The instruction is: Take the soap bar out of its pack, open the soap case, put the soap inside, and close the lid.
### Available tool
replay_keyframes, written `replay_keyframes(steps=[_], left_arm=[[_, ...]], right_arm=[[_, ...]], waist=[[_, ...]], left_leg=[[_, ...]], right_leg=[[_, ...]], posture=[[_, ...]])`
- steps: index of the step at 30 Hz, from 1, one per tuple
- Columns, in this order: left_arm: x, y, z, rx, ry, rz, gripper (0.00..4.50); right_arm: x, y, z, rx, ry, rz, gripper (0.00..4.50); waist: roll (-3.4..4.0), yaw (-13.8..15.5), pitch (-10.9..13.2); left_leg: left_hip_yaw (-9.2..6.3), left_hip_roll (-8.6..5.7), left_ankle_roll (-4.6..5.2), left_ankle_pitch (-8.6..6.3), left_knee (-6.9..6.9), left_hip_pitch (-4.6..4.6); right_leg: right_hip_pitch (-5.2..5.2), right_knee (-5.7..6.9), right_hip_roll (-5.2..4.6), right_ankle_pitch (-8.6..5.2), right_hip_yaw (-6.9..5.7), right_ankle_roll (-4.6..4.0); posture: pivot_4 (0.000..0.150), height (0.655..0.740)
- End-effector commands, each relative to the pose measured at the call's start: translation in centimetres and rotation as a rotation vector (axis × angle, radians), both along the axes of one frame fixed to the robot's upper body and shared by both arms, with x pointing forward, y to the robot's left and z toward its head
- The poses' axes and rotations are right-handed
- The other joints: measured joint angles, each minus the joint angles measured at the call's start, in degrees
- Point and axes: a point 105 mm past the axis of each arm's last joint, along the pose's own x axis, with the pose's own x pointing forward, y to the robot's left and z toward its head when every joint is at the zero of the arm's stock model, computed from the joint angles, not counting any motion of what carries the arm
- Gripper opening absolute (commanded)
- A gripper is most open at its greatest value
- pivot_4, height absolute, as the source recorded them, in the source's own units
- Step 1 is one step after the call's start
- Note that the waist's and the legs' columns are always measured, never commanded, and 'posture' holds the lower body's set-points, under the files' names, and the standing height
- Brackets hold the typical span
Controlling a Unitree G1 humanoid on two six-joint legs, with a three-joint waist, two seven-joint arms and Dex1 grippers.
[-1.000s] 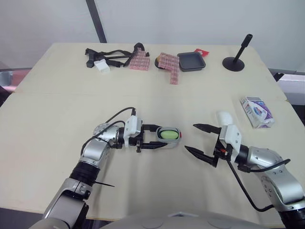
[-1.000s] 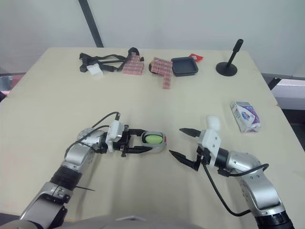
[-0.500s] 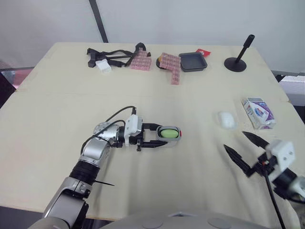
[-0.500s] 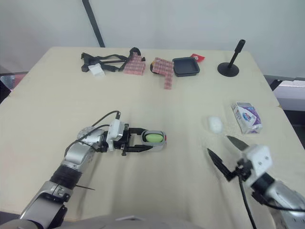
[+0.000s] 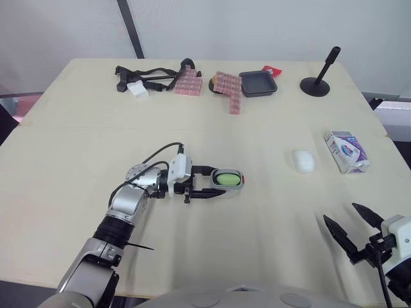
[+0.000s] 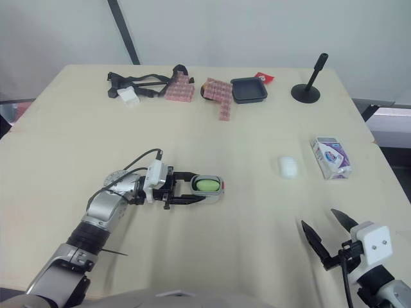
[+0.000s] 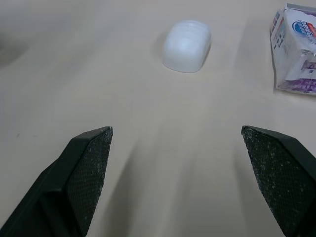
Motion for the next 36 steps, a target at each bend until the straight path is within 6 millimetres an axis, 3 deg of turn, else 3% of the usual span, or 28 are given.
replay_keyframes(steps=[1,5,13,21,26,36], left_arm=[[-0.3,-0.2,0.4,-0.003,-0.023,-0.013,1.9],[-0.2,-0.3,0.5,-0.008,-0.021,-0.013,1.9],[-0.5,-0.6,0.5,-0.013,-0.018,-0.027,1.9],[-0.5,-0.8,0.5,-0.02,-0.018,-0.018,1.9],[-0.6,-1.1,0.5,-0.024,-0.015,-0.015,1.9],[-0.5,-1.3,0.6,-0.03,-0.019,-0.002,1.9]], right_arm=[[0.3,-0.6,0.7,-0.015,-0.017,-0.015,4.48],[1.4,0.0,1.0,-0.05,0.028,0.035,4.48],[4.5,1.4,3.3,-0.004,0.193,0.117,4.48],[8.0,2.7,5.4,0.009,0.344,0.129,4.48],[10.2,2.5,5.6,-0.01,0.427,0.091,4.48],[14.3,3.0,7.3,0.023,0.414,0.04,4.48]], waist=[[0.0,0.0,0.0],[0.01,-0.07,0.0],[0.06,-0.33,0.04],[0.14,0.05,0.06],[0.16,0.77,0.07],[0.21,1.01,0.07]], left_leg=[[0.0,0.0,0.0,0.0,-0.02,0.0],[-0.01,-0.01,-0.01,0.0,-0.04,0.01],[-0.03,-0.08,-0.08,0.03,-0.47,0.71],[-0.09,-0.09,-0.39,0.19,-0.57,0.68],[-0.1,-0.07,-0.47,0.24,-0.6,0.66],[-0.09,-0.07,-0.5,0.25,-0.55,0.58]], right_leg=[[0.01,-0.02,0.0,0.0,-0.01,0.0],[0.04,-0.04,-0.01,0.0,-0.02,0.01],[0.76,-0.4,-0.03,-0.01,-0.07,0.05],[0.83,-0.59,0.01,-0.01,-0.1,0.06],[0.84,-0.61,0.05,-0.01,-0.12,0.06],[0.82,-0.62,0.07,-0.01,-0.13,0.05]], posture=[[0.15,0.74],[0.15,0.74],[0.15,0.74],[0.15,0.74],[0.15,0.74],[0.15,0.74]])
